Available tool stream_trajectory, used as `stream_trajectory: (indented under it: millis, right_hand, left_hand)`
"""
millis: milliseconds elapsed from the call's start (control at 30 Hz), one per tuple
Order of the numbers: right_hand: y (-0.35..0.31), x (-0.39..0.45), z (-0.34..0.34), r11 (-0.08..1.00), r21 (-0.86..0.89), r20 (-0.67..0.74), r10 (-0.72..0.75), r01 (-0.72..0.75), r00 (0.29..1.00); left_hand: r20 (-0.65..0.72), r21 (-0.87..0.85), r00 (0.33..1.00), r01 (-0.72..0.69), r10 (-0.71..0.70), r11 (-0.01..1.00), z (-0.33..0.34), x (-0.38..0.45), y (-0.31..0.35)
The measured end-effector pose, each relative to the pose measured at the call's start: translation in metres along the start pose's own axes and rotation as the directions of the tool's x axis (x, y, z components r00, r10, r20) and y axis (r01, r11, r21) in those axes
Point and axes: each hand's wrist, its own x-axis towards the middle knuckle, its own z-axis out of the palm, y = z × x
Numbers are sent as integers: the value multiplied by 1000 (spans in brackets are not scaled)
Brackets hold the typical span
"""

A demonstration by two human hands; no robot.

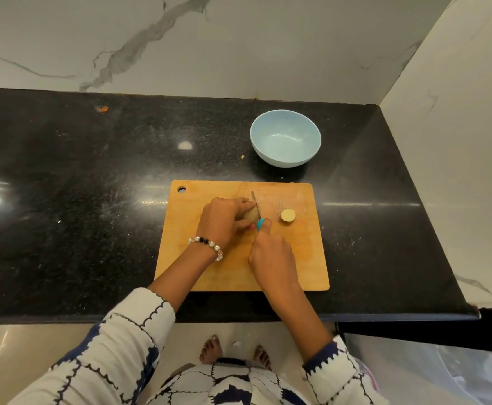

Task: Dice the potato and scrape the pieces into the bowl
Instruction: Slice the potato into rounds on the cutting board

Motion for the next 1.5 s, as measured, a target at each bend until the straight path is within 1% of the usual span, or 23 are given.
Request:
stream_trajectory:
  millis: [133,200,267,333,400,433,600,667,767,867,933,1067,1233,1400,1500]
  right_hand:
    - [14,-37,14,1000,2,55,23,-23,998]
    - [23,-60,22,1000,10,59,18,-19,998]
    - [31,-75,27,998,46,97,34,-38,995]
    - [40,-72,30,998,69,41,7,-10,999]
    - [46,-57,24,996,88,-12,-24,25,1000]
    - [47,-48,19,995,96,-13,-26,27,1000]
    - [50,-28,3,994,104,-65,20,-13,998]
    - [45,-28,-3,987,159,-63,16,-5,998]
    - [29,-33,-14,961,275,-20,-27,31,999]
    - [19,-36,-19,953,301,-10,-39,41,999]
    - [17,-36,-21,954,298,1,-31,30,1000]
    - [17,-34,-23,963,268,17,-40,33,999]
    - [16,-28,-21,982,184,33,-48,41,998]
    - [10,-18,-16,998,45,60,-40,37,997]
    - [1,-5,-18,998,36,80,-52,50,995]
  left_hand:
    - [-29,-47,1000,4,-6,999,2,-2,-3]
    - [-53,-60,998,20,-23,998,2,-1,-3]
    - [-51,-55,998,38,-41,998,2,0,-2]
    - [-35,-47,999,40,-42,998,1,0,-1]
    - [-28,-75,999,38,-40,996,0,-1,0]
    - [-25,-79,999,38,-40,996,0,-1,0]
    - [-11,-60,998,56,-57,997,-1,-3,1]
    - [-12,-65,998,59,-60,996,-1,-3,2]
    - [5,-33,998,66,-66,997,0,-3,2]
    - [11,-21,997,82,-82,996,2,-2,1]
    - [17,-13,996,84,-84,996,3,-1,1]
    - [-10,-50,995,96,-97,994,5,-1,0]
    - [-12,-58,996,85,-85,995,5,-3,0]
    - [-18,-48,997,69,-70,996,2,-3,0]
    - [-32,-89,997,62,-65,994,4,-3,-1]
